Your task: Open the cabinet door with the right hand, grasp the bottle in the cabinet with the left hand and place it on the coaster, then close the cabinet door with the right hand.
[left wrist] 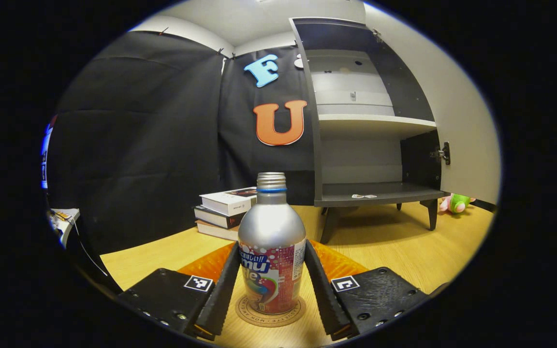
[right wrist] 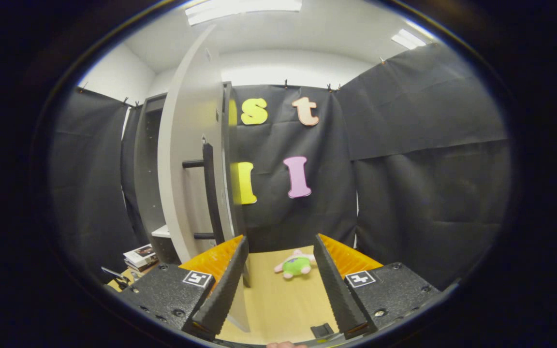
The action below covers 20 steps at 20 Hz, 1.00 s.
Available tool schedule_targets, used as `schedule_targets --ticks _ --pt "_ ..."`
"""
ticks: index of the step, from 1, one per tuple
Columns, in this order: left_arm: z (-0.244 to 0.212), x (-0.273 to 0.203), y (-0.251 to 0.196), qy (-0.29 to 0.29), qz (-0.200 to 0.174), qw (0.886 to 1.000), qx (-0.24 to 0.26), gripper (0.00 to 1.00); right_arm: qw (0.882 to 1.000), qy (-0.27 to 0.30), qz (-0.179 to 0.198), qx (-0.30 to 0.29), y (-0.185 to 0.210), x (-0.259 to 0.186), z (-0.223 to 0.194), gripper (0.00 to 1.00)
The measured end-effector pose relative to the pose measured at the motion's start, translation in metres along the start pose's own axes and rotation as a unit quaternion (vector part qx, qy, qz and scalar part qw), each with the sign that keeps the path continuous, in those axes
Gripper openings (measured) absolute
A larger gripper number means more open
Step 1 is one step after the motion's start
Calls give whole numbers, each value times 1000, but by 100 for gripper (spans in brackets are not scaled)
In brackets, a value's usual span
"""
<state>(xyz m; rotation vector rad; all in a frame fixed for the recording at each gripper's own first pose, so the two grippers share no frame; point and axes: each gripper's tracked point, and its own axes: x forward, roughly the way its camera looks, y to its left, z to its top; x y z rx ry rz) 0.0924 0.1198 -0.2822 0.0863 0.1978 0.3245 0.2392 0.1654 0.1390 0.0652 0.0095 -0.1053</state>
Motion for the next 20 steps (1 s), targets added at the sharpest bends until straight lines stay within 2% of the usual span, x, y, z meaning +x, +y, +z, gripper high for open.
schedule_targets --ticks 1,2,8,10,12,17,20 --pt "0 -2 -1 -2 -1 1000 2 85 1000 1 1 0 0 0 -1 86" --pt "0 -3 -2 -3 -2 1000 4 75 1000 1 2 1 1 0 -1 87" --pt "-16 0 1 28 -11 1000 1 82 1000 7 7 5 3 3 -7 87" --pt "-19 -2 -1 37 -17 999 -5 90 1000 11 8 8 2 3 -11 86" --pt "-13 -4 0 33 -17 999 -5 93 1000 13 6 10 0 3 -13 86" --pt "39 -15 -4 -19 -31 999 -7 93 1000 12 2 24 -7 6 -19 86" --pt "84 -21 -4 -49 -35 998 1 94 999 19 14 29 -7 11 -25 86"
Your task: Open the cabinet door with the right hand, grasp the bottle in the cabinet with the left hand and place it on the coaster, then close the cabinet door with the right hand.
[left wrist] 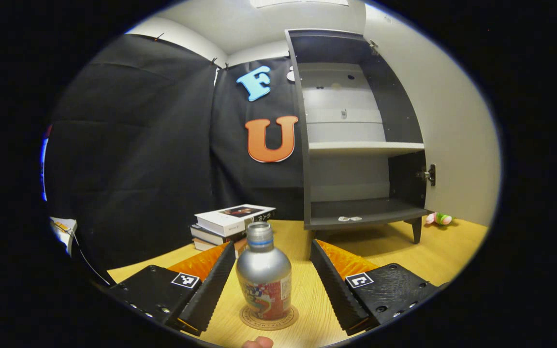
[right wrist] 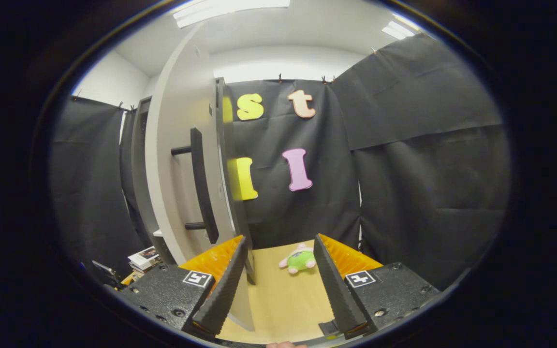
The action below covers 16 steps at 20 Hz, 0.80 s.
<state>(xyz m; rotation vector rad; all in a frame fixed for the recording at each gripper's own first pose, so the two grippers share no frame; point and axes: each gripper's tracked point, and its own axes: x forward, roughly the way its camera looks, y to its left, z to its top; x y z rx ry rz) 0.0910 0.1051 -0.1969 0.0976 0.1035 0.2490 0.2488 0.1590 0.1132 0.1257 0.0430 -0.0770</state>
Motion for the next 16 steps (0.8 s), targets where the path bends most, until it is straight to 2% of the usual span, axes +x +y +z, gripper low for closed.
schedule_targets --ticks 5,9,12,16 --pt "76 -10 -20 -10 -45 999 9 94 1000 -3 19 -15 -5 12 -2 86" --pt "118 -26 -34 6 -66 998 10 94 999 -6 38 -20 2 25 -1 86" --pt "145 -35 -55 10 -102 995 -7 94 999 -16 34 -19 5 34 1 86" --pt "184 -47 -57 5 -96 995 9 94 999 -27 43 5 16 40 2 87"
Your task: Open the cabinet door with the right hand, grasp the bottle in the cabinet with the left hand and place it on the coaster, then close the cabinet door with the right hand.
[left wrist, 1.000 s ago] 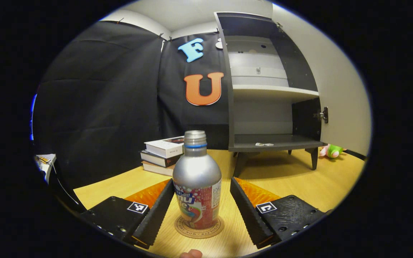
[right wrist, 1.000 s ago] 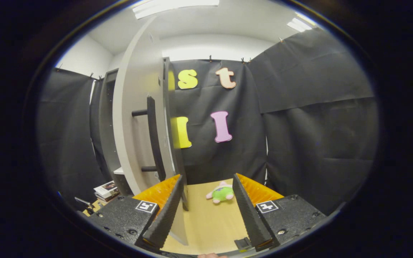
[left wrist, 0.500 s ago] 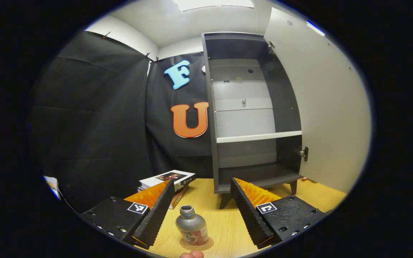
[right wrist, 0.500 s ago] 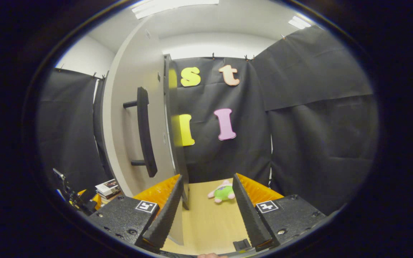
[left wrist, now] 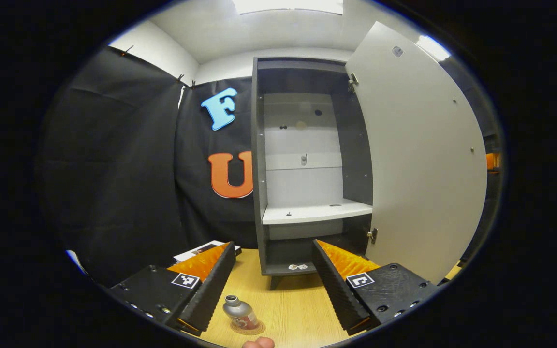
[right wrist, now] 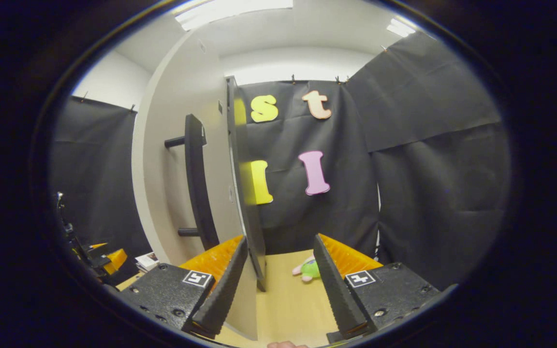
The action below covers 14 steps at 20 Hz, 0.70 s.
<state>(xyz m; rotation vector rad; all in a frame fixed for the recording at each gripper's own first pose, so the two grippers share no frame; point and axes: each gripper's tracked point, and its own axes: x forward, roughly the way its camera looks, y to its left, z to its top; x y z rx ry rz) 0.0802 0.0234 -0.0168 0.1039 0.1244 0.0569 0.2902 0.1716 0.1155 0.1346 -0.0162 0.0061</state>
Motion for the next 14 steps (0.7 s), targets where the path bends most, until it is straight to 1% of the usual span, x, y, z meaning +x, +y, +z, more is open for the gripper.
schedule_targets --ticks 2,5,7,11,14 --pt "5 -9 -1 22 4 1000 5 94 1000 -7 -9 -3 -1 2 0 86" --pt "21 -21 -4 9 -2 1000 -11 95 1000 -3 -6 1 2 7 -4 86" --pt "21 -27 -1 6 1 1000 -16 94 1000 3 1 -1 4 9 -7 86" --pt "15 -29 -1 6 3 1000 -17 94 1000 7 0 -1 3 7 -7 85" --pt "10 -30 -2 11 1 1000 -16 94 1000 4 5 -9 10 10 -7 84"
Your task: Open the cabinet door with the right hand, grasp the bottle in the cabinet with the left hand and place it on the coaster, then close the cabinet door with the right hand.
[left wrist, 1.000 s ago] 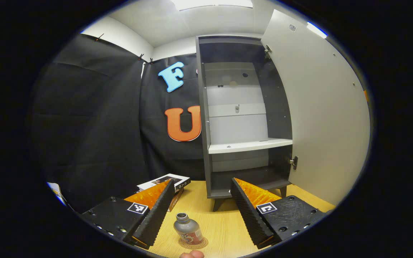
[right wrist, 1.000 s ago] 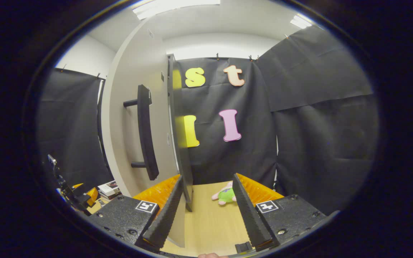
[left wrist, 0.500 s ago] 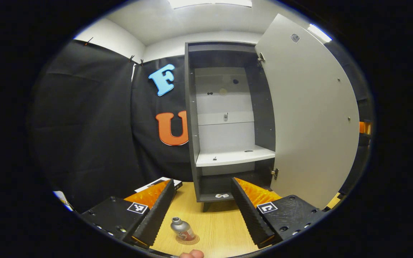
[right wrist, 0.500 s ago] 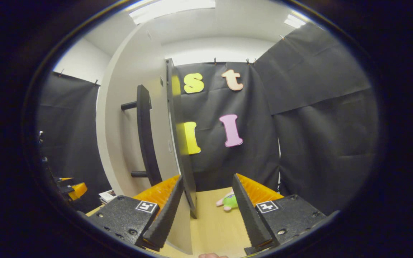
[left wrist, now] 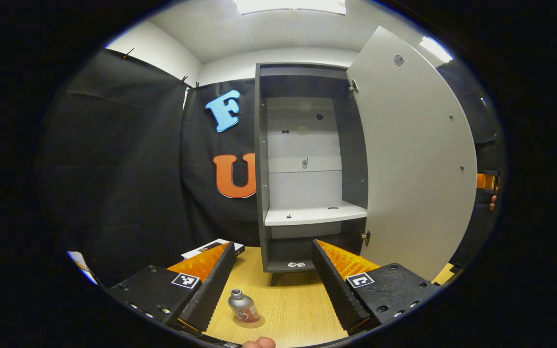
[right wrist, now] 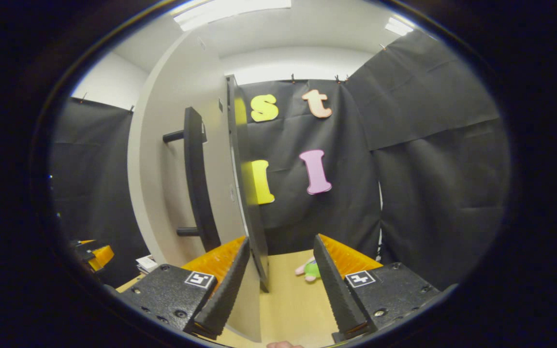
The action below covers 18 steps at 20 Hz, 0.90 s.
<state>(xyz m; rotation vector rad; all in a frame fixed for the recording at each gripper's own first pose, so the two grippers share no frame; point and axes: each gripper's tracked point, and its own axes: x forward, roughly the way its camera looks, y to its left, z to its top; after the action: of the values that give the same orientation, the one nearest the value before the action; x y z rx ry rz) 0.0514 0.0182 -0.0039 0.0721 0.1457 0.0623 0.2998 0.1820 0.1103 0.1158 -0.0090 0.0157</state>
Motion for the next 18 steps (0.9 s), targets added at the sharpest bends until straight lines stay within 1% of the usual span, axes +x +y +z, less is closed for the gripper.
schedule_targets --ticks 1,2,3,4,6,7,8,9,10,11,13,14,15,18 --pt "-1 -1 -2 0 -2 1000 -2 94 1000 0 -3 -10 -1 -1 2 80" --pt "1 -2 -2 -3 -3 1000 -5 94 1000 -2 -9 -17 -2 -3 3 80" --pt "2 -4 -1 -7 -5 1000 -7 95 1000 -4 -12 -23 -2 -4 4 83" --pt "3 -4 -1 -9 -6 1000 -9 95 1000 -7 -13 -25 -1 -4 4 83" --pt "0 -7 0 -8 -9 1000 -15 94 1000 -10 -7 -11 5 -3 2 83" --pt "0 -7 -1 -8 -9 1000 -17 94 1000 -8 6 -3 12 2 0 80" --pt "-1 -8 0 -7 -9 1000 -18 94 1000 -2 22 4 22 4 -2 82" --pt "-3 -9 2 -6 -9 1000 -17 94 999 -1 36 9 32 3 -3 82" --pt "-4 -9 4 -6 -6 1000 -16 94 999 1 48 9 42 2 -4 80" --pt "-4 -10 6 -7 -4 1000 -14 94 998 1 59 6 51 -1 -7 83" --pt "-7 -13 12 -5 1 1000 -11 94 997 3 83 -1 71 -2 -11 83" --pt "-8 -13 15 -3 3 1000 -13 94 995 10 99 -1 83 -1 -14 80" --pt "-10 -13 18 -2 4 1000 -15 94 994 15 112 2 94 1 -17 83" --pt "-16 -15 29 3 11 1000 -16 94 991 20 133 3 119 9 -20 83"
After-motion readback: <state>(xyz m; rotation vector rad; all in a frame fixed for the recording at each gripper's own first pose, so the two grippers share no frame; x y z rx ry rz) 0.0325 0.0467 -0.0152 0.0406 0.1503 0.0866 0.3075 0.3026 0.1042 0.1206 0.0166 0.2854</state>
